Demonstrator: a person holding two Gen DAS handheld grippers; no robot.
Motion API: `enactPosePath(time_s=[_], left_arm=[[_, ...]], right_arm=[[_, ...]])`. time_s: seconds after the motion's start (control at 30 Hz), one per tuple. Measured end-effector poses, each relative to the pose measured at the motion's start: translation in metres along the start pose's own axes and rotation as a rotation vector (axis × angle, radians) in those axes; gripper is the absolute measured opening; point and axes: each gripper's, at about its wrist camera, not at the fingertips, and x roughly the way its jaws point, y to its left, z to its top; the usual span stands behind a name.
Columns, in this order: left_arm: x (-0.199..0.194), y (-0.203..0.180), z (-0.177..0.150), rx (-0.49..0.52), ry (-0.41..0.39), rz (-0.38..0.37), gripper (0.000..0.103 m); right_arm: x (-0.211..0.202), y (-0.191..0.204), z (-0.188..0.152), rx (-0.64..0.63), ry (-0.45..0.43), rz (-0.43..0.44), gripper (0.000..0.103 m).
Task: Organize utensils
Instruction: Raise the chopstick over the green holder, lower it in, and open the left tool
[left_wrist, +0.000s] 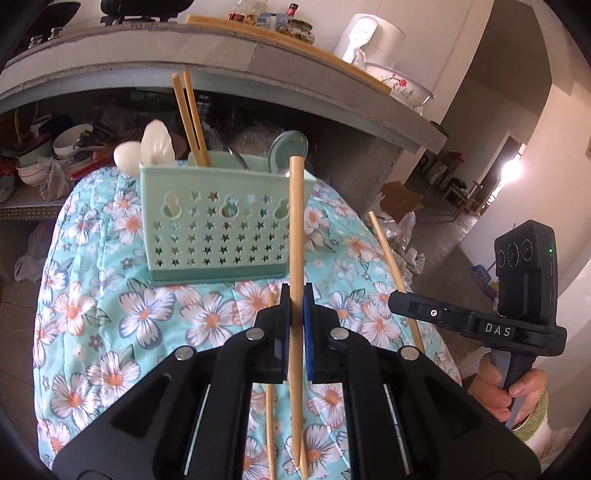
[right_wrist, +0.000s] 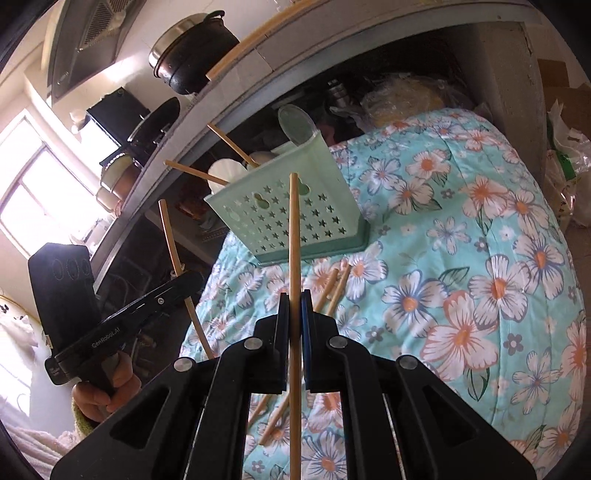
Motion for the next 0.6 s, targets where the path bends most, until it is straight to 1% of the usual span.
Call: enactPosePath(time_s=[0.1,0.23,0.33,0.4,0.47,0.53,0.6], left_arm=[[-0.015,0.003,0.016,0.009,-0.066,0.001,0.006],[-0.031,0.015,0.052,-0.002,-0.172,0.014,0.006],[-0.046,0.024,0.088,-0.025,-0.29,0.009,0.006],[-0.053,0.029,0.111,-0.03,-0.382,0.037,0.006],[-0.054,0.038,0.131,-0.065,-0.464,0.047,0.006],[-0.05,0.046,0.149,-0.095,-0.525,0.066,0.006],[-0.043,0.052,0.165,-0.117,-0.559,0.081,0.006]], right_arm=[[-0.009,0.01,0.004,-0.022,-0.029,0.018,0.006],[-0.007,0.012,0.005,-0.021,-0.013,0.038,0.006],[-0.004,0.01,0.007,-0.014,-0.007,0.038,0.006],[-0.004,0.008,0.01,-0.01,-0.011,0.04,0.006],[-0.004,0.006,0.012,-0.002,-0.011,0.042,0.006],[-0.004,0.003,0.013,0.005,-0.009,0.041,0.006],[-0.003,0.0,0.014,0.013,-0.005,0.035,0.006]])
